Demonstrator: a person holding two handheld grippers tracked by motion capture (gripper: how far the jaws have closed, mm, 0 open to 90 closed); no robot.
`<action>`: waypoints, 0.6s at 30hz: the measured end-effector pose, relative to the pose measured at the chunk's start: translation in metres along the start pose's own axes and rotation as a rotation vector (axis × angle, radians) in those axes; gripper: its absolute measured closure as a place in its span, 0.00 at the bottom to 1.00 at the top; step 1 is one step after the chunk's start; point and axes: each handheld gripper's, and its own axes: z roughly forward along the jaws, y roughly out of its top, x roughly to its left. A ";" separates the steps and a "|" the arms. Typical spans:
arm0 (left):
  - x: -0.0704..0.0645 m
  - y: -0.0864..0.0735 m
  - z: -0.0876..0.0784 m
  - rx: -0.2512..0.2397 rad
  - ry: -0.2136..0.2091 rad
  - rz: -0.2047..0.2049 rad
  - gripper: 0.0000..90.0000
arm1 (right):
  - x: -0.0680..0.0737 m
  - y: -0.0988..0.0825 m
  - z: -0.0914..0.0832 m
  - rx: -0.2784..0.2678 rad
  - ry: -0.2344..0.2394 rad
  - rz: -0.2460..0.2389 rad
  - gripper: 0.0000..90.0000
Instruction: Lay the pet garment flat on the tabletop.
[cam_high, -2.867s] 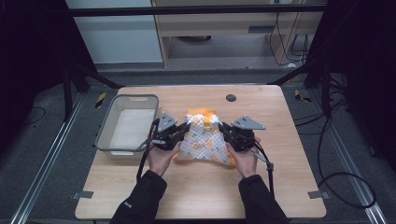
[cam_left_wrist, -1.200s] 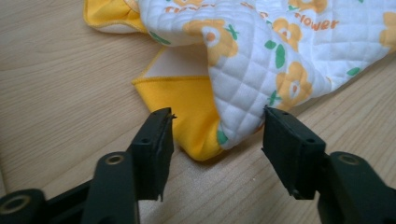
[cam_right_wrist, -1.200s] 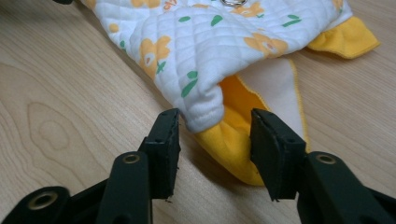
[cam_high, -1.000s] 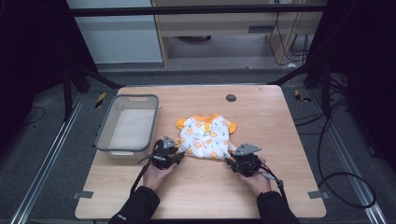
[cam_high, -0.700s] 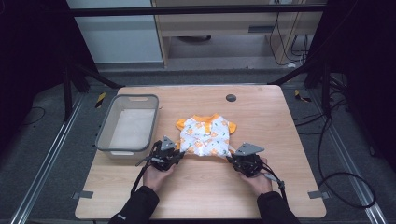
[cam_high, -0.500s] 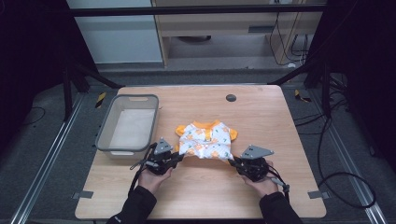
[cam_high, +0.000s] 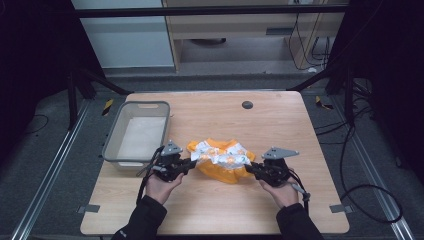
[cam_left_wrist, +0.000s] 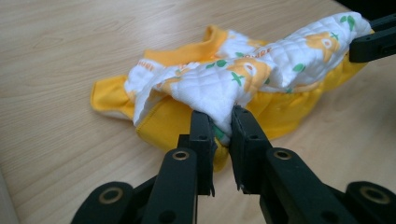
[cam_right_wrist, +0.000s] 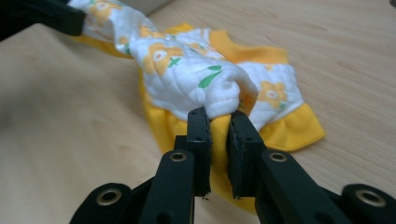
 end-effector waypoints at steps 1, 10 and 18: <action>0.003 0.002 0.010 0.005 0.013 -0.005 0.87 | -0.005 0.000 0.009 0.021 -0.018 0.025 0.88; 0.019 -0.002 0.046 -0.006 0.050 -0.038 0.67 | -0.022 -0.006 0.038 0.034 -0.156 -0.016 0.76; 0.021 -0.010 0.002 -0.077 0.088 0.047 0.41 | -0.018 -0.003 0.001 -0.060 -0.144 -0.067 0.59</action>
